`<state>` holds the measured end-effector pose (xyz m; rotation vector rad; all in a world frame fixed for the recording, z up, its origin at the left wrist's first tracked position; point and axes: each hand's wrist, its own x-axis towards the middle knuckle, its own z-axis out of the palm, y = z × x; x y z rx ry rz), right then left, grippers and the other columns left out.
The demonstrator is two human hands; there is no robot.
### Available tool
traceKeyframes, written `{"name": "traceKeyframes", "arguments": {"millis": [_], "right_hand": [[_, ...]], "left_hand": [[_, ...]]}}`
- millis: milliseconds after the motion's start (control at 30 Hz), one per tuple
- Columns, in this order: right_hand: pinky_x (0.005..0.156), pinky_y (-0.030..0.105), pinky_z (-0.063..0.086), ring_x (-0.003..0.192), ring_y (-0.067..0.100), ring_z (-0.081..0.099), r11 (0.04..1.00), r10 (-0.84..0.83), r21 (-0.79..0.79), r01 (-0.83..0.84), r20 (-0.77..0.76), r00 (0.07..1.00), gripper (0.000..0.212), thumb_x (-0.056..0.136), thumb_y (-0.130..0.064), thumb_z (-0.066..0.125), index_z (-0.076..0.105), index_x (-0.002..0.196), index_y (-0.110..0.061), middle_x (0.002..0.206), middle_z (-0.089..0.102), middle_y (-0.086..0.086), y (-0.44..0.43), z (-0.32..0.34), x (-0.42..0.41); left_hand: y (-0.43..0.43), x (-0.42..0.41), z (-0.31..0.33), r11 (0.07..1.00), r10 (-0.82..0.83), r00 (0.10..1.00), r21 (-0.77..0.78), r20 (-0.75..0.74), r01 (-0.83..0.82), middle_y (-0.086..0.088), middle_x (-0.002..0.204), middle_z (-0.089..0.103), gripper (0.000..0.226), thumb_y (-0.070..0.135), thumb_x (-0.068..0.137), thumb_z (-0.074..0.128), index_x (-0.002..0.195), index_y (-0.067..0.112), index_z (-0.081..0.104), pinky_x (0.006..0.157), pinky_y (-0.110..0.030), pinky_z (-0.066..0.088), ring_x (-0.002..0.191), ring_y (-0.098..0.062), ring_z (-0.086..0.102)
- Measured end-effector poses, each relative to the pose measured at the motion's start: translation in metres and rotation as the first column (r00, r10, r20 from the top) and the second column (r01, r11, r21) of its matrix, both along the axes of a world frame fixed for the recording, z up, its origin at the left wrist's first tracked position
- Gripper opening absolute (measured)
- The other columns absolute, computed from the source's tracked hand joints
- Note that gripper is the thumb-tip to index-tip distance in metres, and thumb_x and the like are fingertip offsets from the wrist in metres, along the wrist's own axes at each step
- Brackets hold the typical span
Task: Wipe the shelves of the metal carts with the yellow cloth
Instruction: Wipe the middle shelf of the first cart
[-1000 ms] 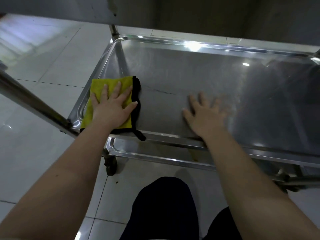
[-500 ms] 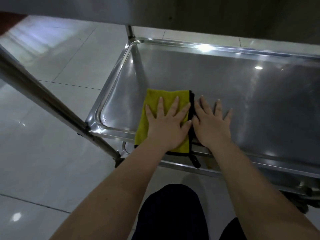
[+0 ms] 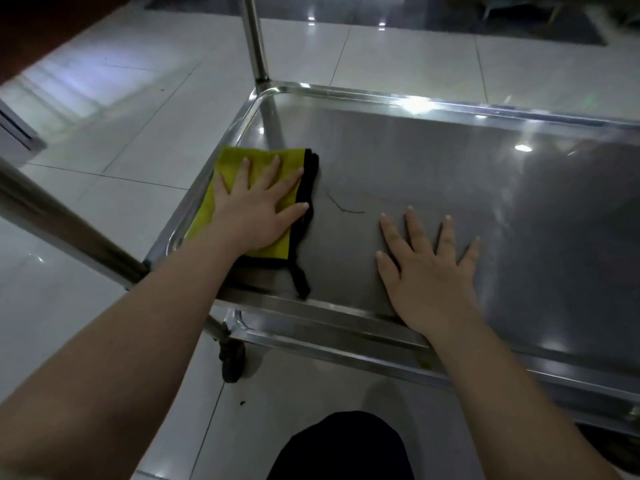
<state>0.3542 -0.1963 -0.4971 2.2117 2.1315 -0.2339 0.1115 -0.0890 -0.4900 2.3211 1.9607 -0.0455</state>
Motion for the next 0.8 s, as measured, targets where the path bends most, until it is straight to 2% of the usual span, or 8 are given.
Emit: {"name": "traceKeyframes", "arguments": {"millis": [167, 333, 533, 633, 800], "right_hand": [[0.112, 0.069, -0.006, 0.147, 0.041, -0.016, 0.999, 0.01, 0.032, -0.011, 0.016, 1.0, 0.058, 0.097, -0.058, 0.004, -0.018, 0.149, -0.046, 0.163, -0.018, -0.009, 0.002, -0.002, 0.001], [0.112, 0.069, -0.007, 0.147, 0.039, -0.016, 0.999, 0.001, 0.033, 0.0, -0.022, 1.0, 0.057, 0.098, -0.059, 0.007, -0.013, 0.151, -0.046, 0.163, -0.015, -0.009, 0.007, -0.001, 0.004], [0.112, 0.069, -0.008, 0.148, 0.037, -0.013, 0.999, 0.0, 0.05, 0.002, -0.036, 0.999, 0.058, 0.098, -0.06, 0.01, -0.008, 0.152, -0.046, 0.164, -0.011, -0.009, 0.003, -0.001, 0.005], [0.112, 0.069, -0.006, 0.148, 0.038, -0.011, 0.997, -0.008, 0.073, 0.013, -0.064, 0.998, 0.058, 0.099, -0.059, 0.013, -0.003, 0.153, -0.044, 0.164, -0.007, -0.008, 0.003, 0.0, 0.005], [0.113, 0.066, -0.009, 0.149, 0.036, -0.012, 0.997, 0.051, 0.057, -0.046, -0.092, 0.994, 0.058, 0.099, -0.06, 0.016, -0.002, 0.153, -0.046, 0.164, -0.009, -0.009, -0.001, 0.004, 0.011]], "left_hand": [[0.09, 0.051, 0.003, 0.999, 0.004, 1.0, -0.04, 0.005, -0.004, 0.011, 0.164, -0.004, 0.065, 0.075, 0.091, 0.019, 0.15, 0.054, 0.003, 0.112, -0.068, -0.006, 0.15, -0.032, -0.006], [0.111, 0.078, 0.006, 0.998, 0.015, 1.0, -0.059, 0.003, -0.014, 0.01, 0.164, -0.003, 0.065, 0.074, 0.092, 0.018, 0.151, 0.052, 0.004, 0.11, -0.069, -0.008, 0.15, -0.034, -0.008], [0.015, 0.075, 0.006, 0.988, -0.131, 0.991, -0.076, 0.016, 0.132, 0.013, 0.163, -0.008, 0.063, 0.074, 0.09, 0.014, 0.148, 0.056, -0.004, 0.112, -0.069, -0.005, 0.15, -0.033, -0.009], [-0.062, 0.07, 0.002, 0.98, -0.192, 0.981, -0.057, -0.01, 0.191, 0.013, 0.162, -0.015, 0.071, 0.078, 0.08, -0.003, 0.147, 0.055, -0.013, 0.112, -0.068, -0.001, 0.149, -0.033, -0.011], [-0.103, 0.07, 0.0, 0.986, -0.158, 0.987, -0.062, -0.005, 0.157, 0.016, 0.16, -0.022, 0.071, 0.077, 0.073, -0.011, 0.14, 0.059, -0.025, 0.114, -0.065, -0.005, 0.149, -0.029, -0.017]]}}
